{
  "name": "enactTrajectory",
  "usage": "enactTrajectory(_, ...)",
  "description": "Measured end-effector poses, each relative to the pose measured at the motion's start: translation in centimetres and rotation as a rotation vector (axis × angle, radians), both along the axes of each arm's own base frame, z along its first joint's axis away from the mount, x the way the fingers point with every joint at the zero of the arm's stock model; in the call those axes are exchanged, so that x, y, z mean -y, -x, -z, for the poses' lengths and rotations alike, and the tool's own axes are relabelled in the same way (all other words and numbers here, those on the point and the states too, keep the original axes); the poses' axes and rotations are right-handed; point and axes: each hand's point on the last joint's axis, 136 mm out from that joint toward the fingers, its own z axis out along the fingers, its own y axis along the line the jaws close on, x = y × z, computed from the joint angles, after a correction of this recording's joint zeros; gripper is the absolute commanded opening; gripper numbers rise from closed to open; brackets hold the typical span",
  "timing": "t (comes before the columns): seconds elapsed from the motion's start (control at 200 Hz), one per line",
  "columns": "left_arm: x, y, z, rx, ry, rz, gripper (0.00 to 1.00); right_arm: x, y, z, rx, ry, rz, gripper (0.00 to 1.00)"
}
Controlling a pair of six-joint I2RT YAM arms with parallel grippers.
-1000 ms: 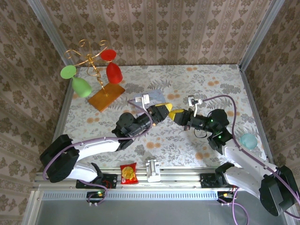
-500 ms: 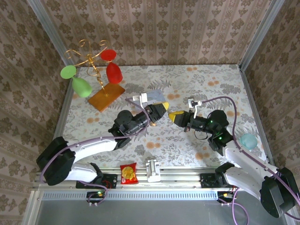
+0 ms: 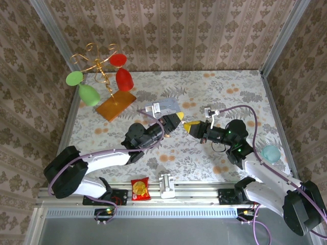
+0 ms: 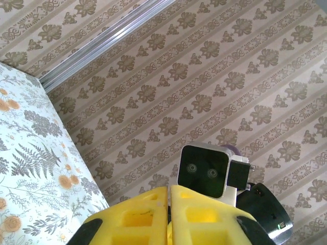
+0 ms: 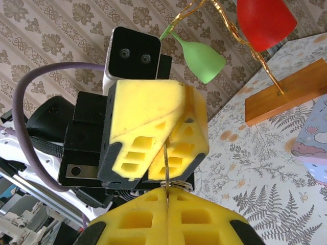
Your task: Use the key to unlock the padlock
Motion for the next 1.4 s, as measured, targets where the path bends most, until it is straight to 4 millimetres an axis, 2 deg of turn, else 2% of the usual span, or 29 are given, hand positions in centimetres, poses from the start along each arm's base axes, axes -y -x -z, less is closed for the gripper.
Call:
enactTrajectory(0.08,0.2,-0.2,0.2,-0.011,0.014,0.004,0.00,0.0,0.0,0.2,-0.009,0.004,0.000,0.00)
enactTrajectory(0.13,0.2,-0.3,0.2,-0.019,0.025,0.005,0.00,0.0,0.0,0.2,-0.011,0.005,0.001,0.00)
enactTrajectory(0.185,0.3,-0.3,0.2,-0.023,0.033,0.007,0.00,0.0,-0.1,0.3,-0.011,0.005,0.003,0.10)
enactTrajectory(0.245,0.3,-0.3,0.1,-0.026,0.038,0.008,0.00,0.0,-0.1,0.3,-0.011,0.005,0.007,0.34)
enactTrajectory(0.265,0.3,-0.3,0.2,-0.027,0.038,0.009,0.00,0.1,-0.2,0.2,-0.011,0.005,0.010,0.40)
enactTrajectory(0.38,0.4,0.0,0.2,-0.031,0.038,0.017,0.00,0.2,-0.4,0.2,-0.004,0.006,0.027,0.42)
enactTrajectory(0.52,0.6,0.1,0.3,-0.034,0.033,0.021,0.00,0.2,-0.6,0.0,0.001,-0.004,0.030,0.36)
enactTrajectory(0.685,0.6,0.1,0.4,-0.036,0.031,0.021,0.00,0.0,-0.9,-0.1,-0.008,-0.020,0.028,0.17)
enactTrajectory(0.875,0.4,0.2,0.4,-0.034,0.034,0.020,0.00,0.0,-0.8,-0.5,0.005,-0.034,0.023,0.03)
enactTrajectory(1.0,0.4,0.3,0.2,-0.029,0.041,0.021,0.00,0.0,-0.8,-0.5,0.001,-0.035,0.024,0.00)
enactTrajectory(1.03,0.3,0.3,0.2,-0.028,0.042,0.021,0.11,0.0,-0.8,-0.5,0.001,-0.035,0.025,0.00)
enactTrajectory(1.075,0.2,0.3,0.2,-0.023,0.039,0.019,0.42,0.1,-0.8,-0.4,-0.002,-0.034,0.027,0.00)
enactTrajectory(1.1,0.2,0.3,0.3,-0.026,0.040,0.018,0.66,0.1,-0.8,-0.4,-0.001,-0.034,0.028,0.00)
enactTrajectory(1.115,0.1,0.4,0.3,-0.022,0.036,0.018,0.76,0.1,-0.8,-0.4,0.000,-0.034,0.028,0.00)
enactTrajectory(1.125,0.1,0.3,0.3,-0.022,0.037,0.016,0.93,0.1,-0.7,-0.4,0.000,-0.035,0.028,0.00)
enactTrajectory(1.135,0.0,0.3,0.4,-0.023,0.035,0.013,0.98,0.1,-0.7,-0.4,0.002,-0.035,0.028,0.00)
enactTrajectory(1.27,-2.1,-1.1,1.0,-0.020,-0.016,-0.057,1.00,0.4,-0.6,-0.7,0.018,-0.027,0.047,0.00)
enactTrajectory(1.4,-4.8,-2.2,0.3,0.012,-0.149,-0.181,1.00,0.5,-1.1,0.8,-0.015,0.015,0.069,0.00)
